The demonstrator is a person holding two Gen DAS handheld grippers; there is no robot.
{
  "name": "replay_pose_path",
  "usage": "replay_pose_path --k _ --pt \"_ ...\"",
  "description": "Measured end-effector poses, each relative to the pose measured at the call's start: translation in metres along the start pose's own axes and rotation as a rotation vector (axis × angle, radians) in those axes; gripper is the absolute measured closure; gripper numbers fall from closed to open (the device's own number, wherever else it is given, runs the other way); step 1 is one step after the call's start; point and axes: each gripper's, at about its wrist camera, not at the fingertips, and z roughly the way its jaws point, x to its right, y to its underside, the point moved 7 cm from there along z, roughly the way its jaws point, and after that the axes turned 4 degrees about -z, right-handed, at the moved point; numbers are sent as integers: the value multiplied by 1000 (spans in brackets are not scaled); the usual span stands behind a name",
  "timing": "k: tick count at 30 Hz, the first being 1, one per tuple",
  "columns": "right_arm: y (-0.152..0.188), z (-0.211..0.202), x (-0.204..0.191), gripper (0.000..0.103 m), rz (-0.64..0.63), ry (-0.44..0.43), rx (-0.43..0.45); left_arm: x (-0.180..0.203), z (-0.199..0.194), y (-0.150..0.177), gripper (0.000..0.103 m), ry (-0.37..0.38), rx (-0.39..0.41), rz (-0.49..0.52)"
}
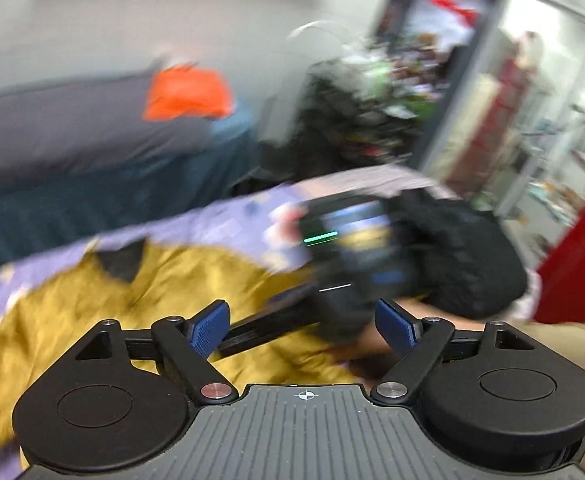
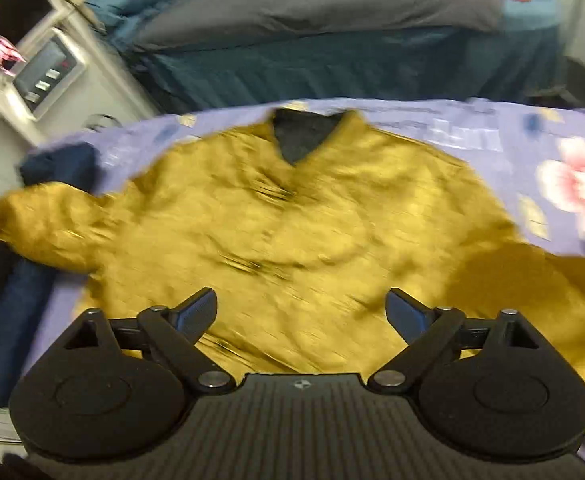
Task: Fold large clothes
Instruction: 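Release the hem and lift both tools away from the jacket, then grasp a black fuzzy piece from the black pile with the right tool, lift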
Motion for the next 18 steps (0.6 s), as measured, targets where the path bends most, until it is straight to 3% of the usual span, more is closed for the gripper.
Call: replay_pose_path --k 2,3,4,7,9,11,14,16,18 --pt "12 -9 13 8 45 84 6 -18 6 9 0 -29 0 -60" --pt "19 -12 23 8 87 133 10 -29 9 13 0 -97 -7 -85" --pt "26 -18 34 8 139 159 28 -37 14 17 0 -154 -24 -95" --pt "48 -36 72 8 312 201 93 -59 21 26 0 -223 -21 -181" --pt "61 -53 103 11 384 302 137 -76 25 30 0 -261 -41 -247" --pt "72 -81 136 12 425 467 202 -84 33 30 0 -285 -81 -274" --pt "75 -112 165 2 250 749 263 -91 40 28 0 -290 -97 -299" --pt "77 -108 175 5 95 835 195 -89 46 27 0 -279 -97 -317" --pt "83 -98 175 7 -48 860 158 -84 54 28 0 -269 -115 -314"
